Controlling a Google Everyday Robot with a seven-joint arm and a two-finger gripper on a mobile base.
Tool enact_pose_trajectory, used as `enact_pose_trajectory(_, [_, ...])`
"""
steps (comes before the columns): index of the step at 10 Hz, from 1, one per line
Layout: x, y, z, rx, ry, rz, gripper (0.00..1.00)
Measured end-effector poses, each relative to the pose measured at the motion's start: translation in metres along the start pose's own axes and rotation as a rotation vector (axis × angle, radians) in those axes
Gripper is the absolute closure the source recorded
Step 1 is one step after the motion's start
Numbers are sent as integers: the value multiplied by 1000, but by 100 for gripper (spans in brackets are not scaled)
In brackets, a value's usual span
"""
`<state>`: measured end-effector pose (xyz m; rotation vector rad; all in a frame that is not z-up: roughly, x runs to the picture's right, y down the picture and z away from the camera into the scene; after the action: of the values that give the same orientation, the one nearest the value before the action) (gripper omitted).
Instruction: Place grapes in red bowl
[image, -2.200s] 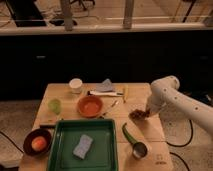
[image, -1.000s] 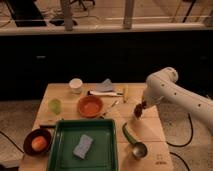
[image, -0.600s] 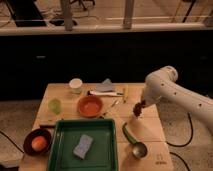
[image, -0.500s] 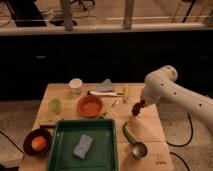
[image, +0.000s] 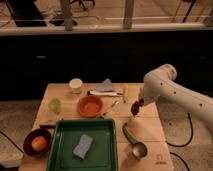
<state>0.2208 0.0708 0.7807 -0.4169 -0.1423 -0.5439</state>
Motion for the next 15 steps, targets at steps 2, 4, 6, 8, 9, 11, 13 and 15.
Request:
enact_pose_trajectory(2, [-3,-4,-5,10,3,-22,98])
enact_pose_trajectory(4, [-7,-7,-9,19,3,-44,98])
enact_pose_trajectory(6, [-12,-11,-13,27,5,-66,98])
enact_pose_trajectory(8, [-17,-17,-17,35,5,-89,98])
enact_pose_trajectory(9, [-19,-19,-19,38,6,-100,98])
enact_pose_trajectory(11, [-23,-25,-23,45,8,-122,98])
enact_pose_trajectory(13, [-27,-30,-26,49,10,-141,98])
enact_pose_trajectory(15, [-30,-34,-28,49,10,-158,98])
